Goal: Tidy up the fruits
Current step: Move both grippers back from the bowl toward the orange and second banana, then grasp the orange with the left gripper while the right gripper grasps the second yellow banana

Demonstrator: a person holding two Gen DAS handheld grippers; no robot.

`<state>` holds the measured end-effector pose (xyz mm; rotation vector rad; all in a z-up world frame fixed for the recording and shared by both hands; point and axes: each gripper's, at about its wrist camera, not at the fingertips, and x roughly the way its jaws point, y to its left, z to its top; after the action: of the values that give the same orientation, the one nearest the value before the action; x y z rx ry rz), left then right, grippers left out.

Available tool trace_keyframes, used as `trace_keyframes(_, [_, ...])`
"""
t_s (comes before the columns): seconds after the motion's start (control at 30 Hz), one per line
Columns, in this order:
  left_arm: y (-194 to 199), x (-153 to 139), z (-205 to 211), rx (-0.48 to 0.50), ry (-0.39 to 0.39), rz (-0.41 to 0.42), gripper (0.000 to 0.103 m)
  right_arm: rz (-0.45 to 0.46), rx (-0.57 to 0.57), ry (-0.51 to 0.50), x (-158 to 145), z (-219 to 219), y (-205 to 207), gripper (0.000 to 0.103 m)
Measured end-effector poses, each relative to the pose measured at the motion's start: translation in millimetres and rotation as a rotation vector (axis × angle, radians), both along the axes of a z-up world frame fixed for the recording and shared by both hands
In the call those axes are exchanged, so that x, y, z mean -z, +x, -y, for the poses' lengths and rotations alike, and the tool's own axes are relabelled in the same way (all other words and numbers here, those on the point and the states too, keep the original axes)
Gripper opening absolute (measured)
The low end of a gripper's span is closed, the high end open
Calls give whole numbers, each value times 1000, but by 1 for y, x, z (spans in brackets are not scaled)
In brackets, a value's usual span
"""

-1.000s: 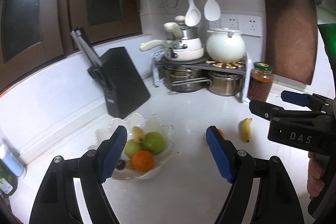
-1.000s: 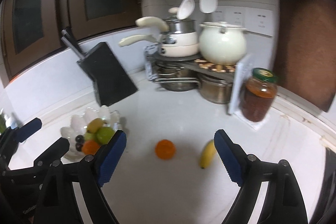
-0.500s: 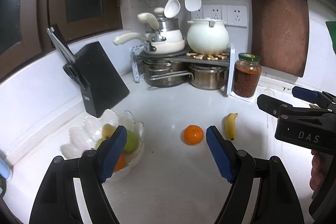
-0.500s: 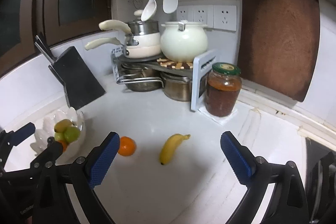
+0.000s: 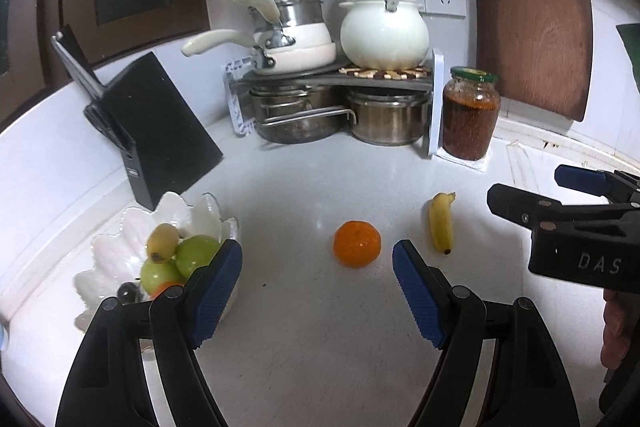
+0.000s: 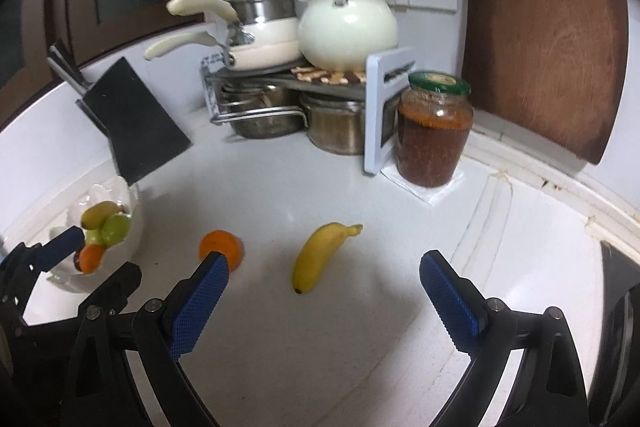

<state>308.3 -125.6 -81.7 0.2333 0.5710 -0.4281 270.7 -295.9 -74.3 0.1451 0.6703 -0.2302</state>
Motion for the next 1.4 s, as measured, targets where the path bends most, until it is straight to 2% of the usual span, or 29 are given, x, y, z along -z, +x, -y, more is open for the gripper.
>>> trace_keyframes(0.1, [10, 6, 5, 11, -3, -17, 77, -10, 19, 15, 6, 6, 9, 96])
trace_keyframes(0.43, [38, 25, 28, 57, 16, -84, 77, -60, 29, 111, 26, 20, 38, 77])
trace_keyframes(0.53, [43, 32, 35, 74, 37, -101, 76, -87, 28, 140, 35, 22, 49, 74])
trace_keyframes(0.63, [51, 40, 39, 80, 39, -135, 73, -128, 31, 168, 45, 25, 59, 66])
trace_keyframes(0.7, [57, 45, 40, 82, 31, -167, 70, -148, 34, 189, 52, 27, 65, 65])
trace_keyframes(0.9, [68, 53, 44, 86, 18, -212, 70, -176, 35, 198, 64, 28, 76, 62])
trace_keyframes(1.23, [77, 59, 58, 111, 46, -212, 69, -209, 33, 246, 77, 33, 93, 54])
trace_keyframes(1.4, [85, 63, 61, 98, 51, -228, 61, -234, 37, 253, 82, 36, 102, 51])
